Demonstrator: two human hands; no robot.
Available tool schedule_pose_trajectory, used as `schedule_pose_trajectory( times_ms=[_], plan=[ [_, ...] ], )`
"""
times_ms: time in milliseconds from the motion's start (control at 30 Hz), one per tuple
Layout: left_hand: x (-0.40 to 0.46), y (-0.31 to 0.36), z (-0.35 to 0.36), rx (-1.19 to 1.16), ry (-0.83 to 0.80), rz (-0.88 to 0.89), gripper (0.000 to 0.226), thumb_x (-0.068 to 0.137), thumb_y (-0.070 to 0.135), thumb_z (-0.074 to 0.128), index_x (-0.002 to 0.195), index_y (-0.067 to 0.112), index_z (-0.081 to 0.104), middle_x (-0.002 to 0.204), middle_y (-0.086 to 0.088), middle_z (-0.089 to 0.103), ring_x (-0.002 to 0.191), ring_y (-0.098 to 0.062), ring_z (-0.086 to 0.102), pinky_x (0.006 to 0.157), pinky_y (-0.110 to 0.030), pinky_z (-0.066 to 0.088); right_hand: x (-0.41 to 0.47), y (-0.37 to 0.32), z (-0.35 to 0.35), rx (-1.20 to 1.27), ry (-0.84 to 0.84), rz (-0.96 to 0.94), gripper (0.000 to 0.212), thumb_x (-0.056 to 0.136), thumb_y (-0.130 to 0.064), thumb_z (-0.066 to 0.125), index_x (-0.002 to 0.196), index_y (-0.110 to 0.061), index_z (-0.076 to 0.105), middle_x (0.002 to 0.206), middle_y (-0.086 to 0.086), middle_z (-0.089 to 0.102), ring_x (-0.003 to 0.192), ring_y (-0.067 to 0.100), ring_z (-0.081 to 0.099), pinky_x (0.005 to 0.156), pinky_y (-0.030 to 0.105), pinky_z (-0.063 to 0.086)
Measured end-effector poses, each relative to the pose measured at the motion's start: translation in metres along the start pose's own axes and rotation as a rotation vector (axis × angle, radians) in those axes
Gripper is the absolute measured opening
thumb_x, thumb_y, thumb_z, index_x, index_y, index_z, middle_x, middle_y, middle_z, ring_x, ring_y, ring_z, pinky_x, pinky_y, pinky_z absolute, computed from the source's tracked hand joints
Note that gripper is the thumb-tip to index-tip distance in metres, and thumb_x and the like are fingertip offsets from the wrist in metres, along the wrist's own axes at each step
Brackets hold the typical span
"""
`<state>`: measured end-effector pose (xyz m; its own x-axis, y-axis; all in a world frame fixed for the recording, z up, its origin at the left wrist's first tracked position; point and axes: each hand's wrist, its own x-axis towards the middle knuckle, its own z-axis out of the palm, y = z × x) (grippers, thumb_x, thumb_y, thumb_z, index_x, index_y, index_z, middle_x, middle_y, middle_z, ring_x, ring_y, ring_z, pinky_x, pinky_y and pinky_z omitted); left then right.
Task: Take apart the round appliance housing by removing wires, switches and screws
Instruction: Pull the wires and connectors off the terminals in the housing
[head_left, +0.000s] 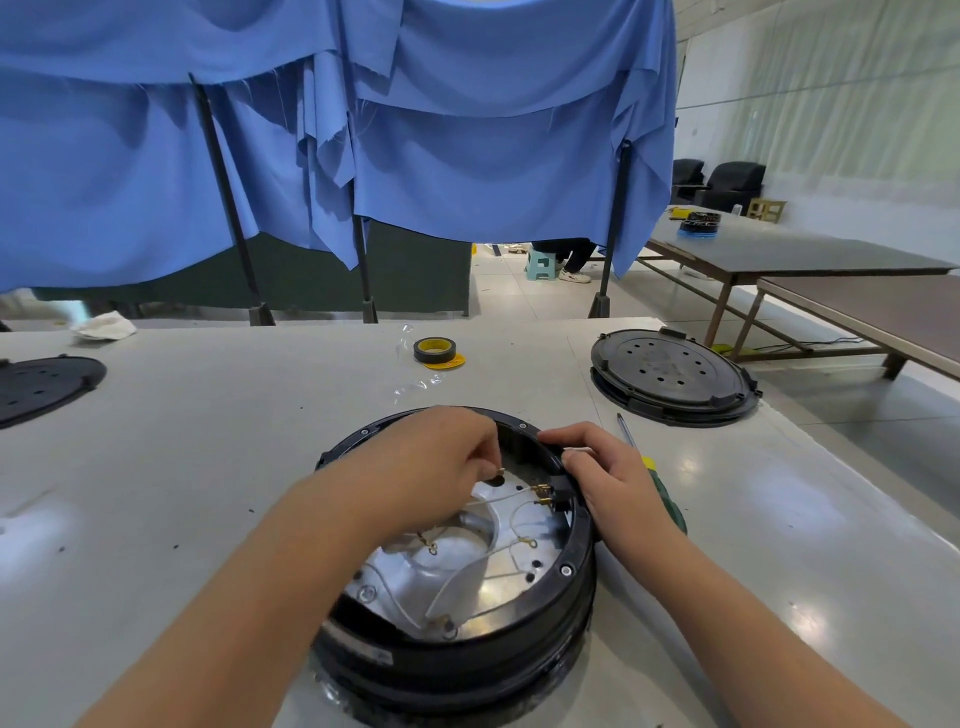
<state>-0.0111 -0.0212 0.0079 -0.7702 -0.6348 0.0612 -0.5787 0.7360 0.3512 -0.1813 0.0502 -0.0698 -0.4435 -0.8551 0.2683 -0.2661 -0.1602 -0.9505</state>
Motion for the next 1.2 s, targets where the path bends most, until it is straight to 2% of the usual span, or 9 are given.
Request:
schedule_pose_trajectory(
  times_ms=[133,233,367,500,600,733,900,1067,1200],
  plan=[
    [-0.006,0.0,0.007,-0.314,0.137,0.072,0.011,0.091,0.022,0.06,0.086,0.03,0.066,0.083,0.015,0.065,0.076,0.004,0.06,0.067,-0.01,0.046,-0.002,-0.004,0.0,0.012,0.002,0.001,0.033,0.09,0.003,0.046,0.094,-0.019,0.07,0.09,-0.001,0.071,0.077,0.001,0.065,0.063,0.01,0.047],
    [-0.005,0.004,0.01,-0.503,0.214,0.076,0.011,0.09,0.022,0.063,0.084,0.031,0.067,0.077,0.011,0.066,0.072,0.001,0.06,0.062,-0.005,0.045,-0.005,-0.009,0.0,0.016,0.001,0.014,0.032,0.09,0.002,0.048,0.094,-0.019,0.071,0.089,-0.001,0.072,0.076,0.0,0.065,0.062,0.01,0.047],
    [-0.005,0.007,0.011,-0.79,0.226,-0.013,0.007,0.087,0.024,0.066,0.084,0.029,0.069,0.071,0.012,0.07,0.062,0.001,0.063,0.063,-0.011,0.051,-0.01,-0.02,-0.003,-0.143,0.068,-0.073,0.02,0.09,-0.01,0.057,0.09,-0.024,0.072,0.095,-0.01,0.068,0.094,0.005,0.063,0.081,0.023,0.048],
    [-0.006,0.007,0.011,-0.962,0.251,-0.057,0.005,0.088,0.019,0.066,0.087,0.022,0.07,0.075,0.004,0.074,0.064,-0.006,0.069,0.062,-0.018,0.056,-0.019,-0.04,-0.002,-0.148,-0.029,-0.114,0.011,0.088,-0.027,0.064,0.081,-0.03,0.071,0.086,-0.013,0.07,0.088,0.003,0.063,0.07,0.024,0.045],
    [-0.005,0.006,0.012,-1.041,0.305,-0.079,0.004,0.088,0.015,0.066,0.089,0.017,0.069,0.076,0.0,0.075,0.068,-0.011,0.072,0.058,-0.018,0.054,-0.024,-0.049,0.0,-0.147,-0.121,-0.129,0.008,0.086,-0.024,0.067,0.079,-0.025,0.072,0.083,-0.009,0.071,0.086,0.005,0.065,0.078,0.025,0.049],
    [-0.002,0.007,0.018,-0.986,0.369,-0.044,0.004,0.087,0.014,0.066,0.088,0.018,0.068,0.075,0.0,0.075,0.067,-0.011,0.072,0.061,-0.017,0.055,-0.025,-0.051,0.003,-0.156,-0.133,-0.113,0.011,0.082,-0.019,0.069,0.075,-0.027,0.072,0.074,-0.013,0.068,0.075,-0.001,0.062,0.068,0.008,0.043],
    [-0.001,0.009,0.021,-0.942,0.42,0.011,0.005,0.087,0.016,0.067,0.089,0.02,0.068,0.079,0.003,0.075,0.073,-0.007,0.071,0.065,-0.013,0.053,-0.024,-0.05,0.003,-0.17,-0.132,-0.092,0.012,0.085,-0.019,0.068,0.074,-0.023,0.071,0.067,-0.015,0.064,0.068,-0.002,0.059,0.064,0.008,0.043],
    [-0.001,0.0,0.029,-0.58,0.322,-0.013,0.026,0.094,0.025,0.056,0.12,0.028,0.053,0.103,0.017,0.061,0.088,0.008,0.057,0.068,-0.003,0.044,-0.015,-0.054,-0.005,-0.082,-0.031,-0.051,0.01,0.086,-0.018,0.067,0.077,-0.02,0.071,0.073,0.0,0.07,0.066,0.004,0.066,0.051,0.011,0.048],
    [-0.005,0.003,0.035,-0.232,0.182,0.005,0.023,0.093,0.029,0.056,0.116,0.028,0.059,0.099,0.017,0.063,0.091,0.0,0.059,0.084,-0.021,0.049,0.015,-0.047,-0.023,-0.25,0.071,-0.009,0.008,0.085,-0.019,0.067,0.078,-0.019,0.07,0.069,0.001,0.071,0.071,0.012,0.067,0.069,0.02,0.052]
  ],
)
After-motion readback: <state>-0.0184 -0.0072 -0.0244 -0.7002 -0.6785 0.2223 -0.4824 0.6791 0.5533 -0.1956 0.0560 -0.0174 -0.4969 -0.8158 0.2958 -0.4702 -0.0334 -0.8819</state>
